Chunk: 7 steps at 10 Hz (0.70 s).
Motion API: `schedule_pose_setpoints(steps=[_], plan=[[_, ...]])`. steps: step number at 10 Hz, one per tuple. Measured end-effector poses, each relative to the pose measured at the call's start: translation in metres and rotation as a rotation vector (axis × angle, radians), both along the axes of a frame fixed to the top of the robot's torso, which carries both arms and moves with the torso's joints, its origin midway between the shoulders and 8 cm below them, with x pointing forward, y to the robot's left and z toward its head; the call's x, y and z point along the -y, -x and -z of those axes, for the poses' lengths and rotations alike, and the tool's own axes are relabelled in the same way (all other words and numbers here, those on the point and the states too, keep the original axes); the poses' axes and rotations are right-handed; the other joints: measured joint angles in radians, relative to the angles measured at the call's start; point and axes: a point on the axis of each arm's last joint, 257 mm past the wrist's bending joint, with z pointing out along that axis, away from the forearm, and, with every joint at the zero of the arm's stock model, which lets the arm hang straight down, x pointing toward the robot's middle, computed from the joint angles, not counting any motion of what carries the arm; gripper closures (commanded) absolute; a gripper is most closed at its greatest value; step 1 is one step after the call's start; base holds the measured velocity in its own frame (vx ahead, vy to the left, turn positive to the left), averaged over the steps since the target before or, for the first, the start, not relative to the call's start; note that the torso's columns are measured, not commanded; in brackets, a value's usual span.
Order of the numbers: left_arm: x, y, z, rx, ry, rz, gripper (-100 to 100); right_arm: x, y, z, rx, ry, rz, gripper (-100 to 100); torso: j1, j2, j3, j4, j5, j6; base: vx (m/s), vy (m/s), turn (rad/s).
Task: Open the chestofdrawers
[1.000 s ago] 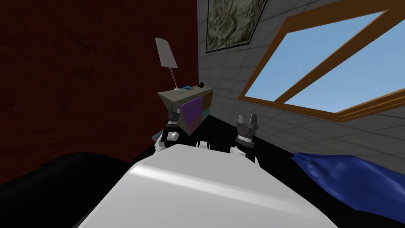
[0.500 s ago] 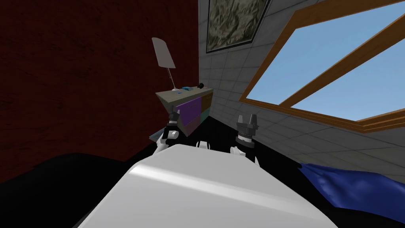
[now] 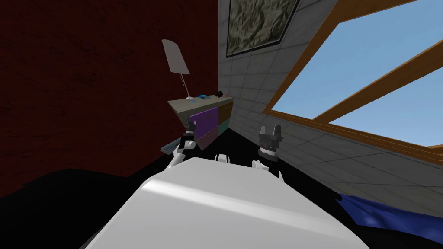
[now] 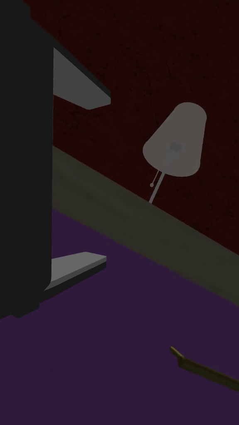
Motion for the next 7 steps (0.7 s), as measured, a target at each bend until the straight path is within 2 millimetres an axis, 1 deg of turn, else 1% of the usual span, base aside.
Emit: schedule_pose_setpoints(steps=[3, 4, 6, 7], plan=[[-0.017, -0.010, 0.017, -0.040, 0.043, -0.014, -100, 0.000, 0.000, 0.000, 0.000, 0.000, 0.000, 0, 0.008, 0.004, 0.002, 0.001, 0.002, 0.000, 0.086, -0.129, 0.091], [-0.023, -0.016, 0.021, -0.046, 0.059, -0.017, -100, 0.000, 0.000, 0.000, 0.000, 0.000, 0.000, 0, 0.006, 0.002, 0.001, 0.001, 0.002, 0.000, 0.065, -0.125, 0.055], [-0.035, -0.020, 0.030, -0.064, 0.083, -0.027, -100, 0.000, 0.000, 0.000, 0.000, 0.000, 0.000, 0, 0.002, 0.002, 0.001, 0.000, 0.001, 0.000, 0.065, -0.137, 0.075], [-0.043, -0.022, 0.038, -0.077, 0.094, -0.034, -100, 0.000, 0.000, 0.000, 0.000, 0.000, 0.000, 0, 0.004, 0.001, 0.001, 0.000, 0.001, 0.000, 0.129, -0.156, 0.113]])
